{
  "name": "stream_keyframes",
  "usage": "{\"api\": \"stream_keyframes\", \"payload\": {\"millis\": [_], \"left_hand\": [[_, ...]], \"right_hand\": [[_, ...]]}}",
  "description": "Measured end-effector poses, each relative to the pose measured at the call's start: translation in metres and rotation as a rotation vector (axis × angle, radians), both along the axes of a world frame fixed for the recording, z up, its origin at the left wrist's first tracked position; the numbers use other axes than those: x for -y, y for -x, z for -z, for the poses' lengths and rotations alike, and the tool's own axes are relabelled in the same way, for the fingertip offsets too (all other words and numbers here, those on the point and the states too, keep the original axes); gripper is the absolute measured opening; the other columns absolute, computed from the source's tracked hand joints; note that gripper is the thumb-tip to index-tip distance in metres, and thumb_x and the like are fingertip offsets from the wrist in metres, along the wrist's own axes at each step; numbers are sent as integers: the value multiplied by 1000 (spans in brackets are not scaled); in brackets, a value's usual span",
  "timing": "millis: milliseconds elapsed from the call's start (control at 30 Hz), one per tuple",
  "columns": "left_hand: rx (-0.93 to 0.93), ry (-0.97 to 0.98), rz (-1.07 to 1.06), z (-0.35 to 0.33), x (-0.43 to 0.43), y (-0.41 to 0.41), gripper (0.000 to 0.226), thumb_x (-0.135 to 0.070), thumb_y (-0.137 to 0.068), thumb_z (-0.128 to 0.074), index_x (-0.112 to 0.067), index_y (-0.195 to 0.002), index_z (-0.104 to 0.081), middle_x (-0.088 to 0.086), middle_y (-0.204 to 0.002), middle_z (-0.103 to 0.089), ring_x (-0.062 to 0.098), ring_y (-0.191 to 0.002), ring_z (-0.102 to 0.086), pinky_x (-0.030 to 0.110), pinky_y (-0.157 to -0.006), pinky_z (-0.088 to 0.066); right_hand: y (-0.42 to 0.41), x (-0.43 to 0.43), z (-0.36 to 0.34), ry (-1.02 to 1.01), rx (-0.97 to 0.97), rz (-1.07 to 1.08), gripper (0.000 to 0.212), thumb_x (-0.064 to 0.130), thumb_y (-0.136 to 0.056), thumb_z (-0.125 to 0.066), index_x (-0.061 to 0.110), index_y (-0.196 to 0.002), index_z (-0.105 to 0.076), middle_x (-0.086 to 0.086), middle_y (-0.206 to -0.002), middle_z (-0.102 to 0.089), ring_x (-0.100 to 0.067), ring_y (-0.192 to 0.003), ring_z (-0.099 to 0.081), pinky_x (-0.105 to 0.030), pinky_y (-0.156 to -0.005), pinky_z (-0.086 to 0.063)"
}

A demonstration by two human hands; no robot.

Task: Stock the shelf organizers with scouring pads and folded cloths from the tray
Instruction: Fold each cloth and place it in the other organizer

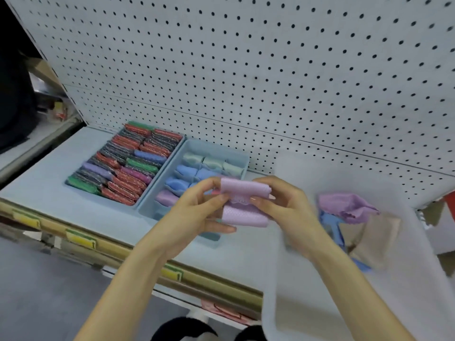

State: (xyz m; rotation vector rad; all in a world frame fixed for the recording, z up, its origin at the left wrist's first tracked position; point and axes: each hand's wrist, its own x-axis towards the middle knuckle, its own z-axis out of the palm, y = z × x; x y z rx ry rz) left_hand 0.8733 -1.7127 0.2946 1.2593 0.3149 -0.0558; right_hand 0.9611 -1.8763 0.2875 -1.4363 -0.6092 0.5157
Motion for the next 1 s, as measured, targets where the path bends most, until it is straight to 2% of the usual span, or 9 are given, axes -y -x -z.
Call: {"api": "stream_keyframes", "payload": {"millis": [100, 200, 300, 400, 500, 567, 767, 900, 1000], "left_hand": [[-41, 169, 39, -1, -25, -2, 36, -34, -93, -42, -11, -112, -63, 16, -107, -68, 28, -93, -69, 34, -67, -58], [-133, 175, 46, 1, -50, -5, 52, -53, -82, -40, -15, -99, -71, 13, -102, -73, 26, -92, -71, 36, -66, -59], [-136, 13, 87, 8, -71, -5, 35, -39, -85, -56, -11, -103, -67, 10, -103, -72, 23, -91, -71, 34, -70, -59], [-143, -90, 105, 17, -95, -2, 15, -9, -90, -60, -6, -105, -63, 13, -103, -69, 20, -88, -71, 27, -72, -58], [-135, -190, 147, 29, -115, 0, 24, -4, -86, -65, -2, -109, -56, 14, -99, -68, 15, -84, -69, 24, -70, -57], [-138, -253, 177, 36, -127, -1, 27, -5, -83, -69, -1, -106, -55, 15, -97, -70, 16, -82, -69, 23, -69, -57], [-118, -250, 168, 58, -147, -5, 15, 4, -83, -65, -11, -84, -68, -4, -73, -73, 6, -69, -68, 21, -63, -55], [28, -725, -57, 92, -176, -7, 10, -28, -90, -61, -36, -95, -66, -26, -90, -69, -8, -87, -63, 12, -76, -47], [126, -890, -46, 112, -189, -2, 40, -53, -95, -40, -27, -112, -65, -21, -107, -66, -2, -102, -59, 17, -86, -45]], "right_hand": [[2, -17, 5, -55, 41, 70, 33, -4, -80, -62, 24, -91, -75, 7, -97, -71, -10, -93, -64, -20, -77, -48], [7, -42, 12, -23, 143, 112, 40, -8, -73, -58, 22, -93, -76, 1, -103, -68, -14, -102, -62, -19, -83, -46], [14, -62, 22, 42, 173, 107, 43, -9, -72, -52, 21, -93, -75, -3, -109, -66, -19, -113, -58, -29, -90, -48], [21, -77, 29, 22, -104, 106, 39, 2, -71, -46, 16, -89, -77, -5, -111, -68, -26, -116, -57, -39, -91, -51], [28, -91, 33, 166, -124, 125, 24, 20, -79, -63, 13, -100, -73, -3, -110, -69, -16, -106, -63, -29, -86, -53], [29, -102, 38, 285, -108, 86, 25, 11, -79, -74, 13, -103, -68, 0, -102, -70, -9, -93, -64, -21, -81, -50], [22, -124, 51, 398, -194, -127, 21, 11, -77, -70, 19, -96, -67, 1, -90, -65, -9, -84, -58, -20, -73, -44], [0, -140, 70, 644, 80, 30, 19, 12, -79, -64, 27, -85, -53, 15, -77, -51, -4, -69, -47, -13, -61, -34], [-13, -152, 88, 812, 170, 217, 22, 5, -82, -61, 22, -86, -47, 8, -82, -54, -8, -70, -49, -12, -60, -36]]}}
